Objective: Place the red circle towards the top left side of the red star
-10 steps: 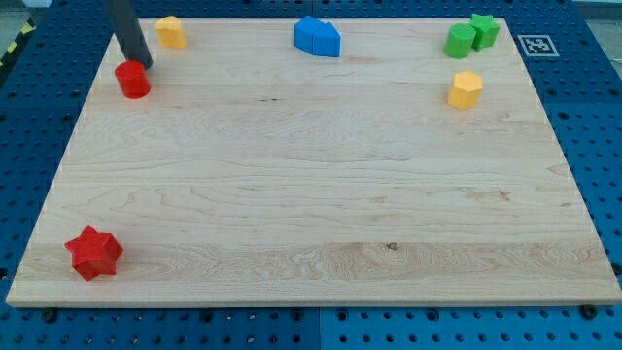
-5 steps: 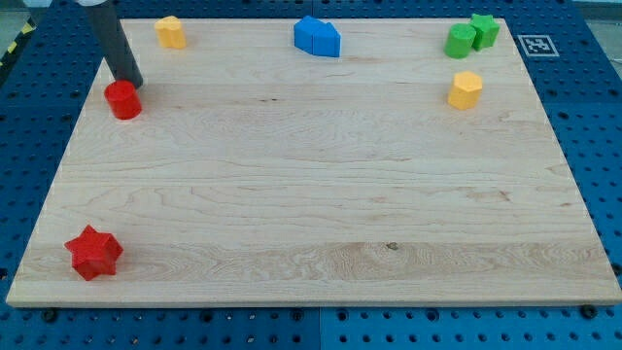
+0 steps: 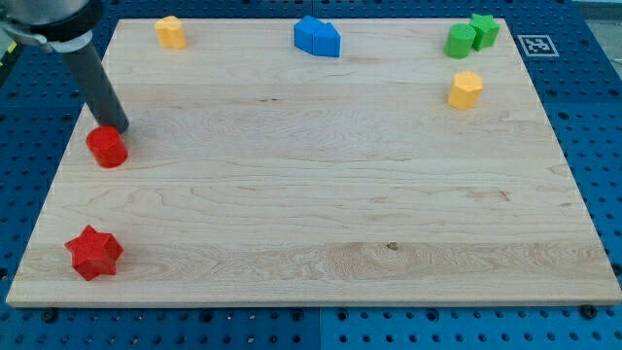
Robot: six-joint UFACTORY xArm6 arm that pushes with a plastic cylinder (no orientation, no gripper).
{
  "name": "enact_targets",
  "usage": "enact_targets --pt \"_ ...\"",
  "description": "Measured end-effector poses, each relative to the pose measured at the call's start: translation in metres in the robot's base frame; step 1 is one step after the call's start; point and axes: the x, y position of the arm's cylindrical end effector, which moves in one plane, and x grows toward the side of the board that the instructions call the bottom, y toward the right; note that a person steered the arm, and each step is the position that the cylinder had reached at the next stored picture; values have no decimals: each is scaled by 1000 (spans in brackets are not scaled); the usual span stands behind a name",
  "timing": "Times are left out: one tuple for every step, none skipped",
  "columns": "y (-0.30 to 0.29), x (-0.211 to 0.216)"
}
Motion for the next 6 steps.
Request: enact_targets --pt "0 28" --pt "-1 57" --pt "-1 80" --pt "-1 103" --pt "-1 94" --pt "38 55"
